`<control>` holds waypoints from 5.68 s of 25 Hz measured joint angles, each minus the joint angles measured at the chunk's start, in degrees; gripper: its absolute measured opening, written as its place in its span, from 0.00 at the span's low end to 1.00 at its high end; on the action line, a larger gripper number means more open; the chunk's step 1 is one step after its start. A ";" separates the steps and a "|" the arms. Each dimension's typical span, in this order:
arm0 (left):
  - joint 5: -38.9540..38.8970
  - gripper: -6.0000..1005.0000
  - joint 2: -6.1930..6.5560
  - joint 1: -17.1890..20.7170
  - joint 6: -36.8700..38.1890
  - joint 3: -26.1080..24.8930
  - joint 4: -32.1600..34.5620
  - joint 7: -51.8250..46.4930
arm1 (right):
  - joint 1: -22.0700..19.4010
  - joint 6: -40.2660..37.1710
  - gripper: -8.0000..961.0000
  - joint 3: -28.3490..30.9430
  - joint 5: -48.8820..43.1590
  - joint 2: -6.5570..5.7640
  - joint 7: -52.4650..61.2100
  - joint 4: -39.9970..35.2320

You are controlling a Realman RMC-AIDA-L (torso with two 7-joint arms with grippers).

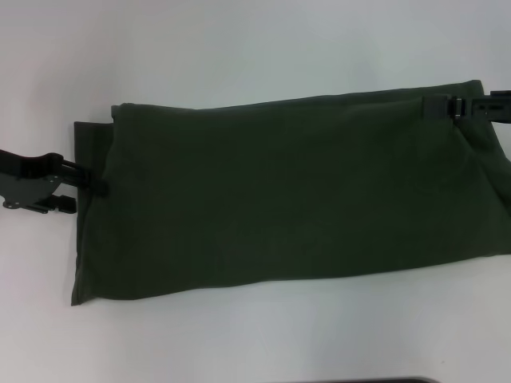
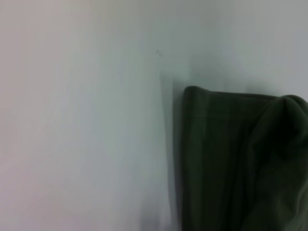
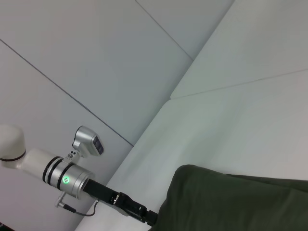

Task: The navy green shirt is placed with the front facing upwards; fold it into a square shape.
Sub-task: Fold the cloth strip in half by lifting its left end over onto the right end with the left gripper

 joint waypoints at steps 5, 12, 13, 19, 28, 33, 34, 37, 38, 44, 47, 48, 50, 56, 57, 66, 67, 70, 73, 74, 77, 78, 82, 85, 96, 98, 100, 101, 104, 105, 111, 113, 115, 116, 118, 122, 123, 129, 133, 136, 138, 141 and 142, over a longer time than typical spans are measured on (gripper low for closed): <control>0.04 0.66 -0.05 -0.08 0.04 0.01 -0.19 0.06 | 0.00 0.00 0.64 0.00 0.00 0.00 0.00 0.00; 0.06 0.66 -0.24 -0.29 0.17 0.01 -0.22 0.17 | 0.00 0.01 0.64 0.00 0.00 -0.01 0.00 0.00; 0.07 0.66 -0.28 -0.33 0.22 0.01 -0.23 0.20 | 0.00 0.01 0.64 -0.01 0.00 0.00 0.00 0.00; -0.03 0.66 -0.62 -0.75 0.40 0.59 -0.59 0.48 | 0.00 0.01 0.64 0.00 0.00 -0.01 0.00 0.00; -0.49 0.65 -1.60 -1.55 1.79 0.63 -0.50 1.26 | 0.22 0.01 0.64 0.00 -0.01 -0.09 0.00 0.00; -0.50 0.65 -2.12 -2.31 2.01 0.63 -0.44 1.45 | 0.25 0.01 0.64 0.00 -0.01 -0.09 0.00 0.00; -0.47 0.65 -2.23 -2.45 2.01 0.63 -0.44 1.46 | 0.25 0.01 0.64 0.00 0.00 -0.09 0.00 0.00; -0.37 0.65 -2.48 -2.84 2.04 0.63 -0.45 1.49 | 0.21 0.01 0.64 0.00 0.00 -0.14 0.00 0.00; -0.32 0.65 -2.58 -2.98 2.15 0.79 -0.47 1.51 | 0.20 0.01 0.64 0.00 0.00 -0.16 0.00 0.00; -0.47 0.64 -3.18 -3.85 3.50 2.80 0.30 3.76 | 0.25 0.10 0.64 0.00 0.00 -0.18 0.00 0.00; -0.48 0.60 -3.32 -4.09 4.40 3.03 0.64 4.66 | 0.27 0.11 0.64 0.00 -0.01 -0.18 0.00 0.00; -0.42 0.56 -3.37 -4.18 4.54 3.23 0.67 4.85 | 0.26 0.12 0.64 0.00 0.00 -0.18 0.00 0.00; -0.21 0.48 -3.47 -4.35 4.59 3.67 0.71 5.22 | 0.24 0.12 0.64 0.03 -0.01 -0.18 0.00 0.01; -0.11 0.21 -3.59 -4.28 4.34 4.90 1.64 5.99 | 0.26 0.10 0.64 0.09 0.00 -0.18 0.00 0.07; -0.11 0.17 -3.67 -4.23 4.32 5.15 1.72 6.22 | 0.26 0.10 0.64 0.09 -0.01 -0.18 0.00 0.10; 0.20 0.08 -3.16 -3.19 5.22 5.88 4.84 6.03 | 0.44 0.41 0.64 0.09 0.00 -0.17 0.00 0.32; 0.42 0.08 -2.73 -2.54 5.57 5.81 6.04 5.50 | 0.44 0.45 0.64 0.09 -0.01 -0.18 0.00 0.36; 0.92 0.08 -1.68 -1.36 6.16 5.50 8.49 4.13 | 0.44 0.50 0.64 0.12 -0.01 -0.18 0.04 0.40; 1.56 0.08 -0.60 -0.64 6.37 5.19 9.64 3.41 | 0.44 0.53 0.64 0.34 0.00 -0.17 0.22 0.46; 2.17 0.08 -0.23 -0.53 6.32 5.13 9.75 3.06 | 0.43 0.53 0.64 0.48 -0.01 -0.18 0.29 0.48; 4.53 0.08 0.28 -0.51 5.74 5.05 10.05 2.01 | 0.43 0.60 0.64 0.79 0.00 -0.18 0.58 0.34; 5.21 0.08 0.39 -0.50 5.59 4.94 10.34 1.71 | 0.43 0.63 0.64 0.90 -0.01 -0.17 0.73 0.24; 6.09 0.08 0.51 -0.49 5.53 4.57 11.48 1.15 | 0.49 0.63 0.64 1.36 -0.01 -0.18 0.84 0.14; 6.13 0.08 0.58 -0.60 5.73 4.51 11.96 1.05 | 0.43 0.66 0.64 1.40 -0.01 -0.23 0.85 0.12; 5.87 0.08 0.35 -0.58 6.21 4.49 11.63 1.39 | 0.00 0.65 0.64 1.59 0.00 -0.49 0.88 0.08; 5.85 0.08 0.35 -0.55 6.25 4.49 11.61 1.39 | 0.00 0.62 0.64 1.59 -0.01 -0.64 0.97 0.08; 5.79 0.08 0.34 -0.51 6.25 4.49 11.59 1.43 | -0.01 0.68 0.64 1.58 -0.03 -0.82 1.25 0.08; 5.75 0.08 0.32 -0.48 6.22 4.49 11.59 1.44 | -0.02 0.72 0.64 1.58 -0.08 -0.99 1.42 0.08; 5.78 0.08 0.22 -0.43 6.14 4.49 11.56 1.52 | -0.14 0.73 0.64 1.58 -0.11 -1.42 1.56 0.08; 5.78 0.08 0.20 -0.42 6.14 4.49 11.56 1.56 | -0.17 0.74 0.64 1.58 -0.12 -1.50 1.57 0.09; 5.67 0.08 0.14 -0.33 6.24 4.58 11.52 1.93 | -0.20 1.19 0.64 1.28 -0.36 -1.59 1.58 0.13; 5.62 0.08 0.10 -0.33 6.27 4.57 11.48 2.15 | -0.18 1.21 0.64 1.13 -0.47 -1.69 1.58 0.13; 5.54 0.08 0.10 -0.39 6.75 4.53 11.47 2.34 | -0.18 1.27 0.64 1.06 -1.09 -2.10 1.73 0.12; 5.30 0.08 0.13 -0.47 7.32 4.42 11.46 2.48 | -0.18 1.31 0.64 1.07 -1.50 -2.42 1.93 0.10; 3.65 0.08 0.45 -0.93 10.43 3.22 11.46 3.70 | -0.17 1.55 0.64 1.20 -2.41 -3.14 2.53 0.08; -3.02 0.08 1.49 -2.50 19.88 -2.73 11.43 7.38 | -0.17 1.79 0.64 1.29 -2.86 -3.89 3.09 0.03; -6.18 0.08 1.58 -3.20 23.49 -4.21 11.37 7.96 | -0.17 1.82 0.65 1.13 -2.88 -3.90 3.07 0.02; -21.72 0.08 -1.53 -5.97 30.45 -4.09 8.58 7.93 | 0.18 1.95 0.65 -0.31 -2.91 -3.62 2.93 0.00; -25.81 0.08 -5.76 -8.33 27.85 -2.76 5.62 8.63 | 0.32 1.95 0.65 -0.60 -2.91 -3.46 2.92 0.00; -26.67 0.08 -8.04 -10.63 23.10 -1.75 1.48 11.13 | 0.28 2.17 0.65 -0.61 -2.93 -3.34 2.71 0.21; -27.20 0.08 -9.15 -11.76 20.61 -1.85 -0.94 12.77 | 0.21 2.41 0.65 -0.62 -2.93 -3.28 2.62 0.34; -28.59 0.08 -11.23 -12.75 15.88 -1.77 -3.25 15.06 | 0.09 2.51 0.65 -0.62 -2.93 -3.20 2.60 0.50; -28.76 0.08 -11.82 -12.87 14.42 -1.59 -3.68 15.40 | 0.07 2.52 0.65 -0.62 -2.93 -3.19 2.60 0.55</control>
